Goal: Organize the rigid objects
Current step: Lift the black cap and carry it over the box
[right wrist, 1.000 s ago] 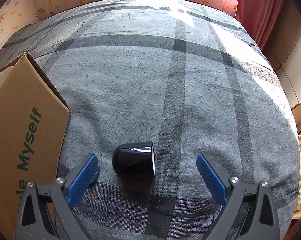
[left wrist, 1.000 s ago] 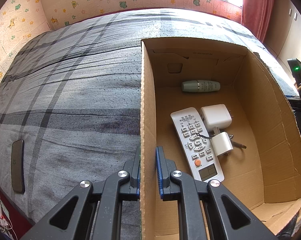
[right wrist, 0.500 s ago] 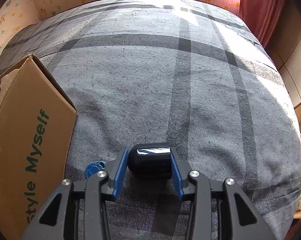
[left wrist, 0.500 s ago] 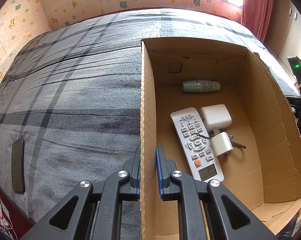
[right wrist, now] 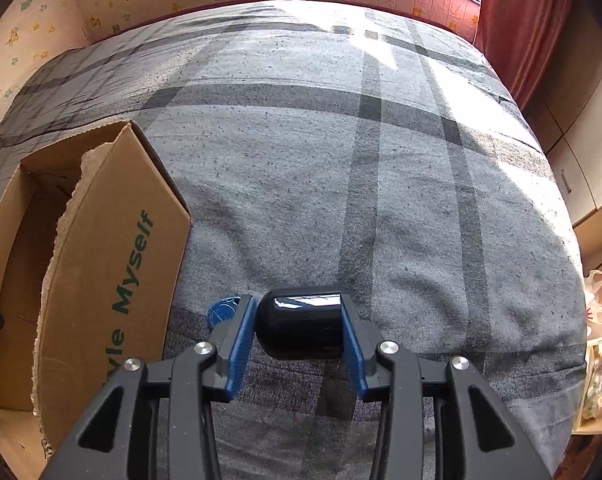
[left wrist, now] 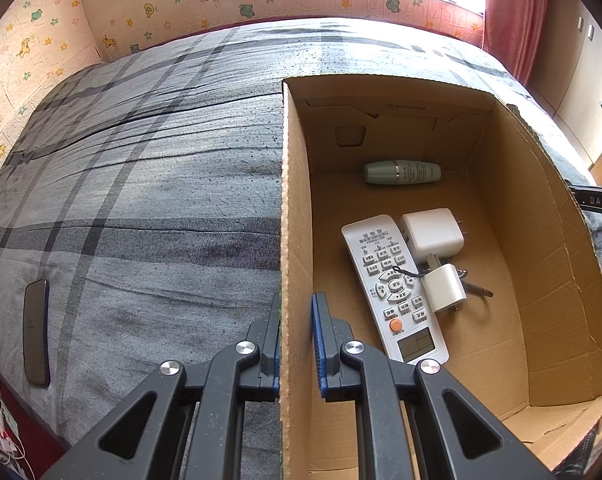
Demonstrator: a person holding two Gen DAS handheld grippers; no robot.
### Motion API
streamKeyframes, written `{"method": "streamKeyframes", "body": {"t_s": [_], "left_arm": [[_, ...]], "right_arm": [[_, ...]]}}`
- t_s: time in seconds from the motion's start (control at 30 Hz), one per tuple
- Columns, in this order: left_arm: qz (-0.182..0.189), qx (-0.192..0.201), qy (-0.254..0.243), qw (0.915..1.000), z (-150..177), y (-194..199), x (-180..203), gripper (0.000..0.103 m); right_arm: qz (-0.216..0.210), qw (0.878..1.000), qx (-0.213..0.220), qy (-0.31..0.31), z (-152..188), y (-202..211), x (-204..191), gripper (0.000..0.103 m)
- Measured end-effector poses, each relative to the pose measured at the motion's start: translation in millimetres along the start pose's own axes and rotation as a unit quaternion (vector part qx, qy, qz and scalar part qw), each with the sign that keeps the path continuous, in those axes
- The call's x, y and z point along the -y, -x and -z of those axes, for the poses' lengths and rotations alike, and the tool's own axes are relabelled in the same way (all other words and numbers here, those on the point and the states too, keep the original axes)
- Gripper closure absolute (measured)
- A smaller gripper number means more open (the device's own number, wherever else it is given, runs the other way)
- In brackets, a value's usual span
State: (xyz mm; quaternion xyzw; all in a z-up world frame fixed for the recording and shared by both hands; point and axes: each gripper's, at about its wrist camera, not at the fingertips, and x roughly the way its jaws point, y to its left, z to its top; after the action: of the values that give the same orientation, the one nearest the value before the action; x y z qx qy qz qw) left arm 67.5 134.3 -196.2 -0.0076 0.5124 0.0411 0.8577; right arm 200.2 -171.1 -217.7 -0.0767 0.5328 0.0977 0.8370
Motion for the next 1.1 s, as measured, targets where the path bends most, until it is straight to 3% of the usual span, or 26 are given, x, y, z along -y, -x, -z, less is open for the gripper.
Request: {"method": "streamKeyframes", "body": {"t_s": [0.7,1.1], "left_arm": [[0.005,0.0,0.003,1.0,-1.0,-0.3,-0.9,0.09],[0.006,0.0,0.003,1.0,-0.9,-0.5,-0.6,0.09]], "right_arm": [[-0.013,0.999,0.009,0.034,7.3,70.5,-43.3,0.059],[-0.041,0.996,0.022,0.078,5.3,100.1,-90.1,0.059]]}}
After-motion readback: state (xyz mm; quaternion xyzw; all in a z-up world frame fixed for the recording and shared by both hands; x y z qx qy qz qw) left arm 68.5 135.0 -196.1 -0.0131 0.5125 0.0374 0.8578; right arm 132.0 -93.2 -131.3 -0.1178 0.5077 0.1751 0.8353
